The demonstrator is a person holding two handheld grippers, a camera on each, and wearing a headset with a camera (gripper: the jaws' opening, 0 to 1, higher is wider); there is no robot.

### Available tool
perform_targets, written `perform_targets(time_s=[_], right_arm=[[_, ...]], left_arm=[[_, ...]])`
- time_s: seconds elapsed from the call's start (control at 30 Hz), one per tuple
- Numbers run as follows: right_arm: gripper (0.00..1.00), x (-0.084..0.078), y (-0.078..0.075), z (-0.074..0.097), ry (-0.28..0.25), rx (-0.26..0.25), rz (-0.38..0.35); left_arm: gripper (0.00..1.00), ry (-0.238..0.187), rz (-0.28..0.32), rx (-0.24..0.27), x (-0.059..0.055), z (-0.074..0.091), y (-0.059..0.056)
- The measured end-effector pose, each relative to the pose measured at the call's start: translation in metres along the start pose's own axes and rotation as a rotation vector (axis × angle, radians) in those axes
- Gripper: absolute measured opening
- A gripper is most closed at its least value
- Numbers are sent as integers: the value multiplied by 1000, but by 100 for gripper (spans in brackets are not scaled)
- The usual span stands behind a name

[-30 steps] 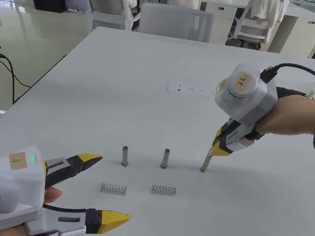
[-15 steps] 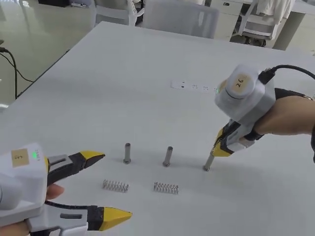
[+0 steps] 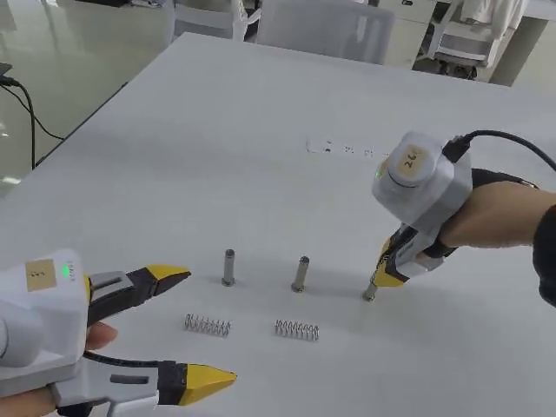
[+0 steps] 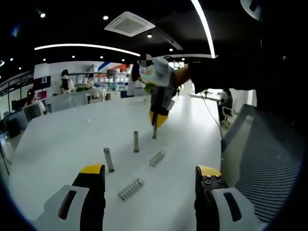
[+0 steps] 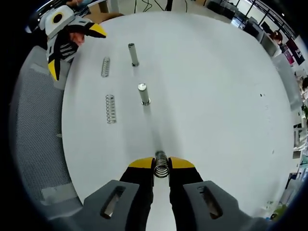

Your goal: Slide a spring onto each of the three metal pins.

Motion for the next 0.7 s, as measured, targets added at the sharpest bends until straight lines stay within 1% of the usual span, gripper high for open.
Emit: perform_targets(time_s=[0.43,0.7], right_arm=[[9,-4,3,-21,16,12,-16],[9,-5,3,-27,24,12,-23]], left_arm=[[71,3,4,-1,0,-1,-1],[71,6,4,-1,0,0,-1]])
Point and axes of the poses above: the centre of the closed fingertips' face, and the gripper's own axes: z roughly backward along the fingers, y roughly to its left, x roughly out of its top, the point moved 8 cm from there along z, roughly backward along the fingers, and after that the axes turned 5 degrees about z, right-handed, at the moved point
